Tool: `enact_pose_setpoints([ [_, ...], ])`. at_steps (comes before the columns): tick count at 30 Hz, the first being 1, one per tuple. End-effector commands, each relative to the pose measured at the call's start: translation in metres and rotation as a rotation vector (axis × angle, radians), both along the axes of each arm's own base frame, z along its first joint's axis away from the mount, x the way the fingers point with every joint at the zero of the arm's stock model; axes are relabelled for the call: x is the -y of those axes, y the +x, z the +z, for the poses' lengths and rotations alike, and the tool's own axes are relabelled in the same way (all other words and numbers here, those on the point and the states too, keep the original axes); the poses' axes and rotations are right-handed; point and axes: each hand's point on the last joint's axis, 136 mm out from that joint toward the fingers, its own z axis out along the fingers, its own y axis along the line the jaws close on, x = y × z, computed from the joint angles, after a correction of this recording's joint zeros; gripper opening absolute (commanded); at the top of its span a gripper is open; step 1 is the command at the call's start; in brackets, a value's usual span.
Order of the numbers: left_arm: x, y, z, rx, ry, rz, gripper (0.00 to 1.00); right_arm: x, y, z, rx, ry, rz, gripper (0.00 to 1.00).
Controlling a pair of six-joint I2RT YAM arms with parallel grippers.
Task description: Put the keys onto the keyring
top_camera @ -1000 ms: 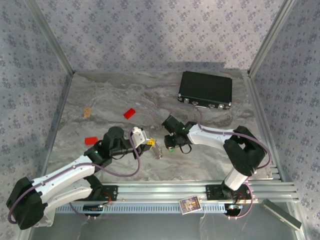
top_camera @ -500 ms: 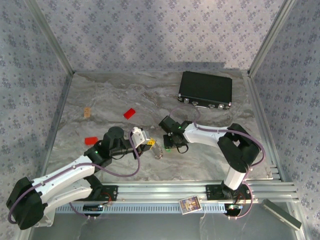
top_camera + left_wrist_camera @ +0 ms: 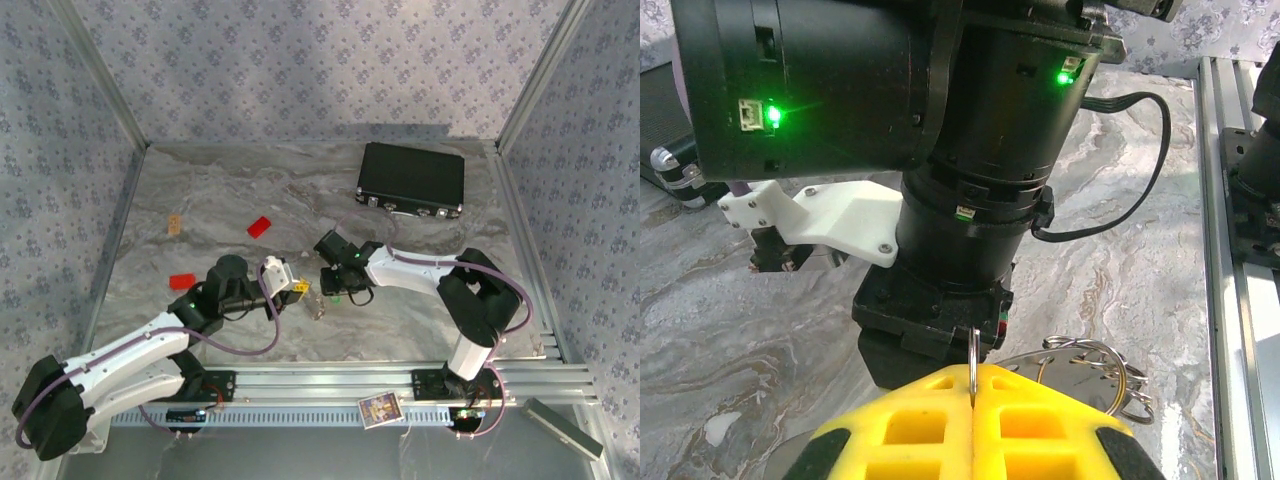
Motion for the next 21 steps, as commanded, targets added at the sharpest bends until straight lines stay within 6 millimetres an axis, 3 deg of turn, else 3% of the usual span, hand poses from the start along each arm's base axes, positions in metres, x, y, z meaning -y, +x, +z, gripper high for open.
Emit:
enact_pose_setpoints([
  [1,0.000,-0.002,0.011,0.023,-0.036,0.001,0.00,-0.012,0.003,0.002,-0.007,0.024,-0.008,0.34],
  [21,0.000,0.000,0.010,0.028,-0.032,0.005,0.00,0.000,0.002,-0.014,-0.036,-0.092,-0.065,0.30],
])
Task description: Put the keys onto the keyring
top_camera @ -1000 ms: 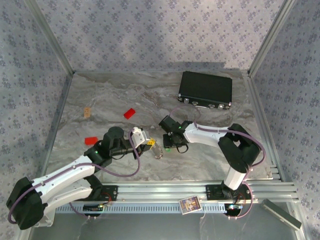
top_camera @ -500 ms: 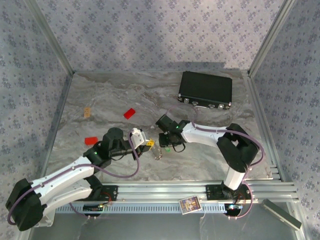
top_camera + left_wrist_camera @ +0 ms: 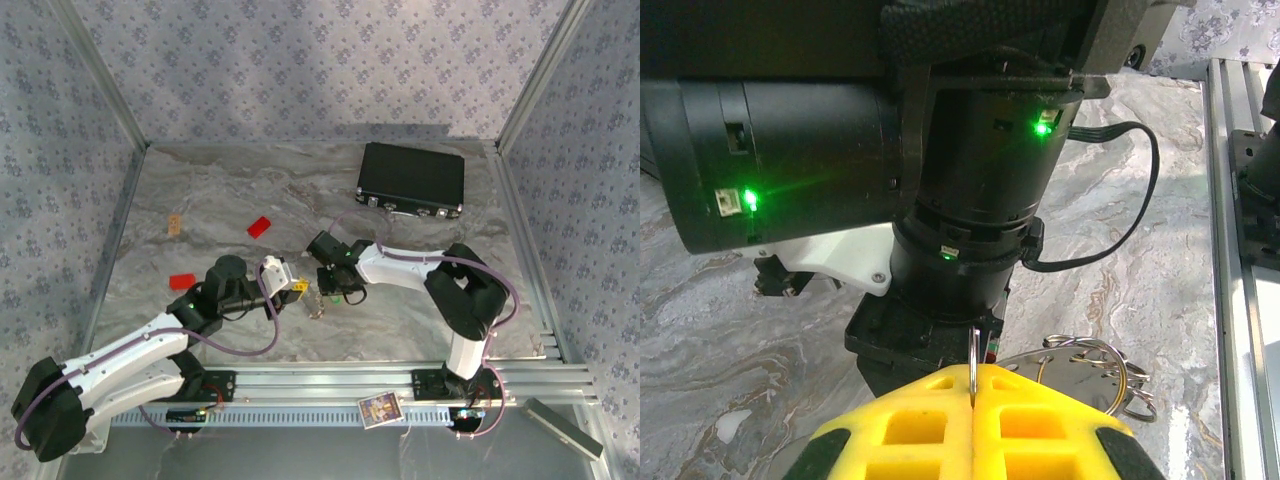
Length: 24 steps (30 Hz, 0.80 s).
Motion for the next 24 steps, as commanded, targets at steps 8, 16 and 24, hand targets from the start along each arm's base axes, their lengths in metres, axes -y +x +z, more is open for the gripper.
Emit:
enact_pose_setpoints([
  [8,0.001,-0.002,0.009,0.024,-0.030,-0.006,0.00,0.007,0.004,0.003,0.017,-0.055,-0.042,0.20],
  [16,0.002,-0.001,0.009,0.026,-0.030,-0.007,0.00,0.018,0.010,0.008,0.044,-0.110,-0.028,0.12],
  [24,0.004,0.000,0.009,0.027,-0.025,-0.015,0.00,0.011,0.019,0.010,0.046,-0.079,-0.011,0.30],
])
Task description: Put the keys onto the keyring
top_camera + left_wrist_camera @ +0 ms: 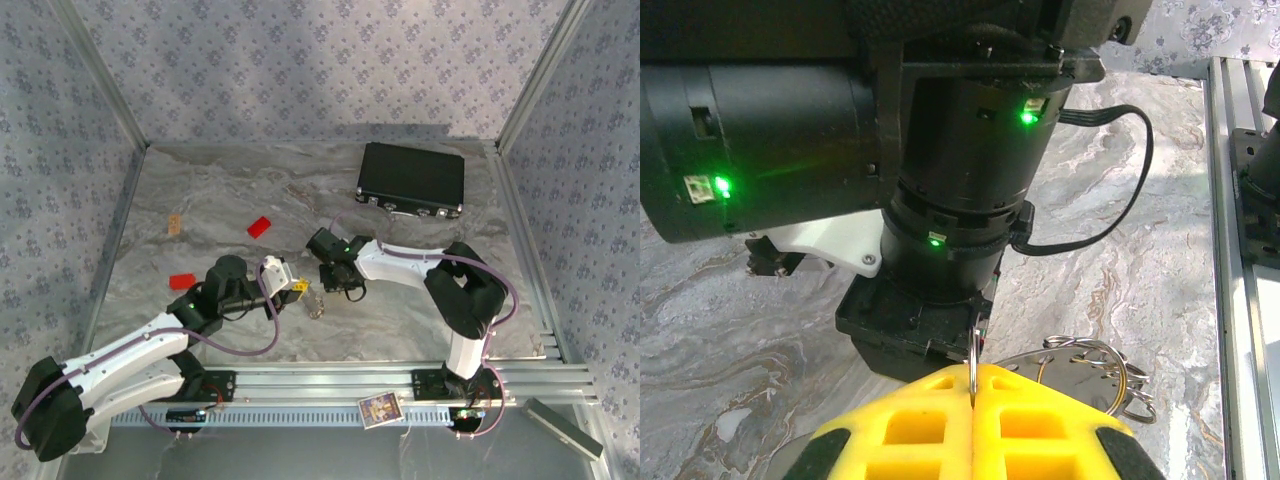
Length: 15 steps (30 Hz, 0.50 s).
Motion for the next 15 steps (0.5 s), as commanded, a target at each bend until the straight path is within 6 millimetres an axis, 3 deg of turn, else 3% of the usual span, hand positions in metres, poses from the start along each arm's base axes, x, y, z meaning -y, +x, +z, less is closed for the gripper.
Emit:
enact_pose_setpoints([
  [1,0.004,-0.001,0.010,0.028,-0.027,-0.016,0.00,-0.001,0.007,0.003,0.007,-0.011,-0.005,0.30],
  [15,0.005,-0.001,0.009,0.025,-0.023,-0.019,0.00,0.019,0.010,0.015,0.041,-0.039,-0.048,0.29],
])
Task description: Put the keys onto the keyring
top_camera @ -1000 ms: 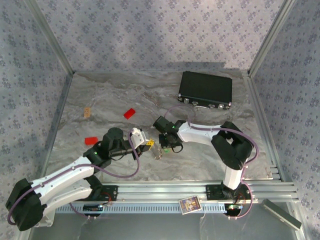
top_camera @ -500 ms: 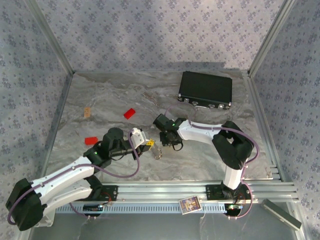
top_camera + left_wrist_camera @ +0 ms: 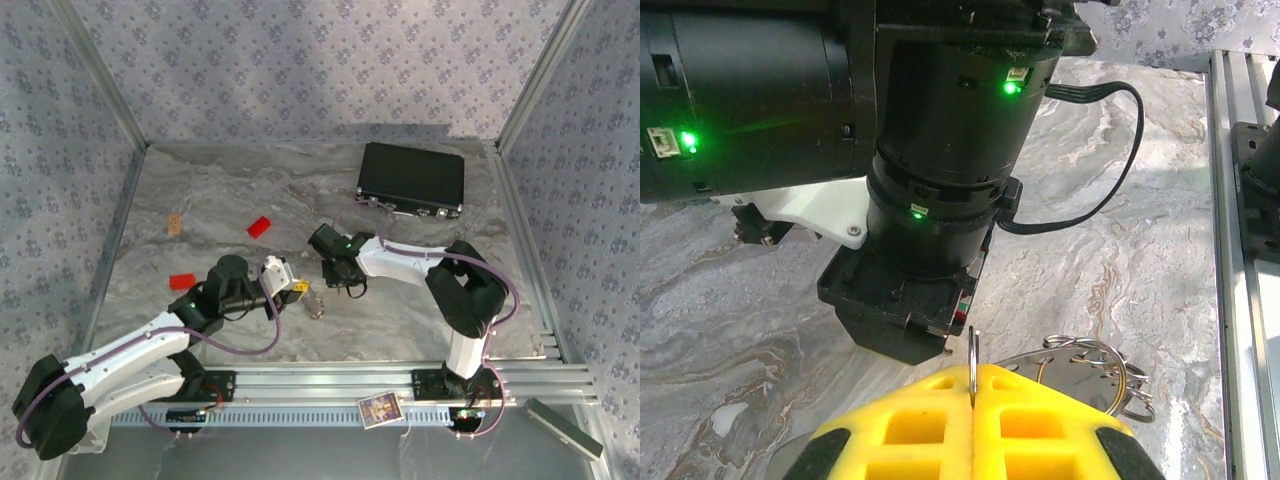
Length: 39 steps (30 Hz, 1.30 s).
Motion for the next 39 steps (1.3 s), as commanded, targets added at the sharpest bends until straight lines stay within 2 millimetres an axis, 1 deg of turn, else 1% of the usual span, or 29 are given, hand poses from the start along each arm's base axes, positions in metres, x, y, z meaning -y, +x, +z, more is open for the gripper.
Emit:
enact_pose_setpoints([
  [1,0.004,-0.001,0.013,0.034,-0.034,-0.019,0.00,0.010,0.004,0.016,0.045,-0.015,0.035,0.29],
  [3,0.004,-0.002,0.013,0.032,-0.034,-0.023,0.00,0.006,0.006,0.025,0.074,0.010,0.158,0.29],
  [4,0.004,-0.003,0.012,0.029,-0.034,-0.027,0.00,0.009,0.006,0.026,0.075,0.006,0.204,0.30],
  [6,0.005,-0.003,0.012,0.030,-0.034,-0.031,0.00,0.010,0.003,0.021,0.051,0.039,0.311,0.31],
  [8,0.005,-0.003,0.012,0.031,-0.036,-0.029,0.00,0.013,0.000,0.013,0.009,0.066,0.388,0.32],
  [10,0.005,-0.003,0.012,0.033,-0.039,-0.029,0.00,0.008,-0.006,0.007,-0.045,0.133,0.439,0.34],
  [13,0.004,-0.004,0.012,0.032,-0.038,-0.030,0.00,-0.003,-0.011,0.007,-0.069,0.196,0.498,0.35],
  [15,0.004,-0.004,0.012,0.033,-0.035,-0.031,0.00,-0.008,-0.011,0.007,-0.071,0.212,0.521,0.35],
  [17,0.004,-0.004,0.012,0.034,-0.033,-0.032,0.00,-0.010,-0.010,0.005,-0.074,0.201,0.539,0.35],
  [20,0.005,-0.003,0.012,0.035,-0.034,-0.034,0.00,-0.007,-0.006,0.001,-0.079,0.160,0.544,0.35],
  [24,0.005,-0.003,0.012,0.033,-0.032,-0.034,0.00,0.001,0.001,-0.002,-0.058,0.068,0.533,0.36],
  [29,0.005,-0.003,0.012,0.032,-0.030,-0.034,0.00,0.004,0.008,0.005,-0.016,-0.014,0.558,0.39],
  [36,0.005,-0.003,0.012,0.033,-0.030,-0.035,0.00,0.003,0.009,0.004,-0.020,-0.035,0.588,0.38],
  [39,0.005,-0.003,0.012,0.034,-0.031,-0.034,0.00,0.010,0.011,-0.002,-0.030,-0.066,0.577,0.37],
])
